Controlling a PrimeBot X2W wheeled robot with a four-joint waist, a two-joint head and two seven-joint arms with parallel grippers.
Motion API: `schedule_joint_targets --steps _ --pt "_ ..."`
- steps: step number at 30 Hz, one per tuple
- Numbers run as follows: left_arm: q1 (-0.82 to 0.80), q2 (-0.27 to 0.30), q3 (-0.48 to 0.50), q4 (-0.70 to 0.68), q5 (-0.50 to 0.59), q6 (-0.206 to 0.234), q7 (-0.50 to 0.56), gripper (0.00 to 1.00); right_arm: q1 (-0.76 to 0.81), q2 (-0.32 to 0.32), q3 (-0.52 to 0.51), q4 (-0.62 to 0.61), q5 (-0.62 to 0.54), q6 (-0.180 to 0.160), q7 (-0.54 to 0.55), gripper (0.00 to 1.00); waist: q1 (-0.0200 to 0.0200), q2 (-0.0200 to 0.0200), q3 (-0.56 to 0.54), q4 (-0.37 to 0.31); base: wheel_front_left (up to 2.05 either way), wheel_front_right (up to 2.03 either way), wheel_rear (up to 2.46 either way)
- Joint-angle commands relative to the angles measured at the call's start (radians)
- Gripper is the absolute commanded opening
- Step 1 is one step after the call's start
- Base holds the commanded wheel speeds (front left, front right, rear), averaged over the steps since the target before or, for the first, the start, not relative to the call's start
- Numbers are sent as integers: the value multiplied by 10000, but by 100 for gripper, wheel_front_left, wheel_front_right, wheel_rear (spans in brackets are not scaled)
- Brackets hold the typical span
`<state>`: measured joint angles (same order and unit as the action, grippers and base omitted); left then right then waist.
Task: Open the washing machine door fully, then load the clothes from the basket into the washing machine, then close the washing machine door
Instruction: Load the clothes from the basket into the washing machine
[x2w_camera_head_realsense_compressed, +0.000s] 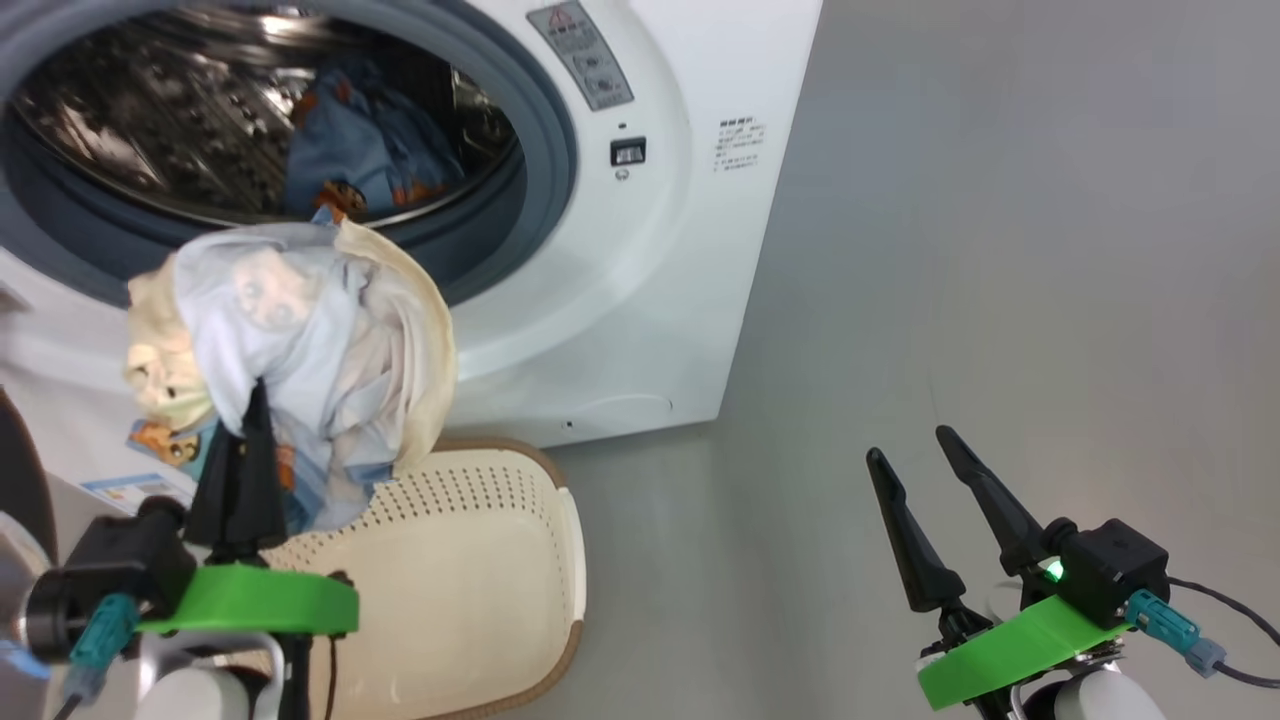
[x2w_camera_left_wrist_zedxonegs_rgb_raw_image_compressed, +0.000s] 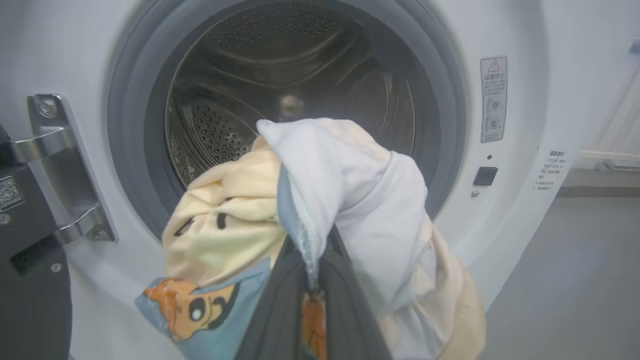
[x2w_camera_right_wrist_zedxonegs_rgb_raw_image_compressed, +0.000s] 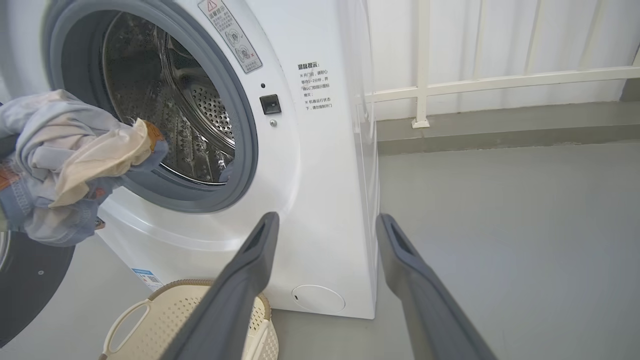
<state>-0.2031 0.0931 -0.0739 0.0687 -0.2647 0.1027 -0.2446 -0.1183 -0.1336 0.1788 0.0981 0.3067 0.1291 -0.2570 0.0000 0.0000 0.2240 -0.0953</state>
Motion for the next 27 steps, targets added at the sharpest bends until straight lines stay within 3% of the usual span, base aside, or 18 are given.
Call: schedule_joint_targets --steps 1,13,27 --pt "100 355 370 -540 143 121 77 0 99 -6 196 -207 40 16 -48 100 0 0 -389 81 0 0 0" --pt "1709 837 777 -1803 413 671 468 0 580 -67 275 -258 -52 16 -48 100 0 0 -1242 111 0 0 0" --pt "2928 755 747 -2176 422 981 593 0 952 -156 209 -285 -31 16 -48 100 0 0 -1567 210 0 0 0"
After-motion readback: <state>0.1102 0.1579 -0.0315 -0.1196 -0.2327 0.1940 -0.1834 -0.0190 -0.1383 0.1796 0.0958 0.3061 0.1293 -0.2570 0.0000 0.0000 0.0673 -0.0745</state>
